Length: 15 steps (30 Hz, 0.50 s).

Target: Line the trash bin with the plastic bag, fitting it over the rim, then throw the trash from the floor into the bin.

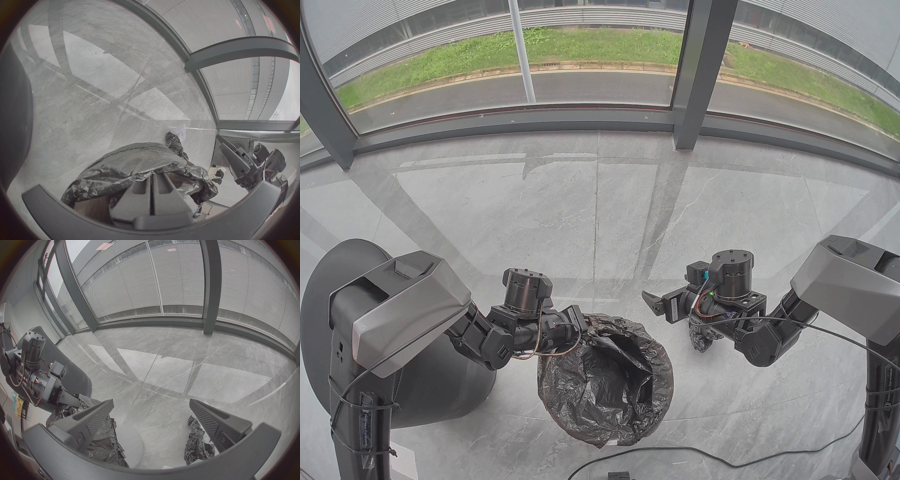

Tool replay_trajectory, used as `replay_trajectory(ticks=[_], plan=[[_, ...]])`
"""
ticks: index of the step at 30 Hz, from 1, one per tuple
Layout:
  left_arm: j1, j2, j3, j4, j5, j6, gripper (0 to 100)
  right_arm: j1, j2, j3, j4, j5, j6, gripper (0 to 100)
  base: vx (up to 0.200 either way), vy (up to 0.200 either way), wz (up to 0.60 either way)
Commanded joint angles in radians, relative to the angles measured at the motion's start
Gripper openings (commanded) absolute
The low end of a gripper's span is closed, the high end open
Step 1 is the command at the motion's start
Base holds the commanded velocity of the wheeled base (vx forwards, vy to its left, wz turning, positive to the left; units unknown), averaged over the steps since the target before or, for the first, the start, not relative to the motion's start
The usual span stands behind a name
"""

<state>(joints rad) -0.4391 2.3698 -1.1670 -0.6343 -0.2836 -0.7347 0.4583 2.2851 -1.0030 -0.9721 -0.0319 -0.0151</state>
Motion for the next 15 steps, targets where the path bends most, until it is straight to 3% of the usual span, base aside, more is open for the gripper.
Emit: replay_trajectory(ticks=[1, 9, 15], plan=[[0.000, 0.012, -0.002, -0.001, 0.000, -0.002, 0, 0.000, 0.004, 0.000, 0.000, 0.000, 0.000, 100, 0.000, 0.000, 0.00], [0.007, -0.089, 0.032, 0.005, 0.003, -0.008, 0, 0.000, -0.001, 0.001, 0.000, 0.000, 0.000, 100, 0.000, 0.000, 0.00], [-0.035, -0.281, 0.156, 0.008, 0.020, -0.040, 0, 0.000, 0.002, 0.001, 0.001, -0.002, -0.002, 100, 0.000, 0.000, 0.00]])
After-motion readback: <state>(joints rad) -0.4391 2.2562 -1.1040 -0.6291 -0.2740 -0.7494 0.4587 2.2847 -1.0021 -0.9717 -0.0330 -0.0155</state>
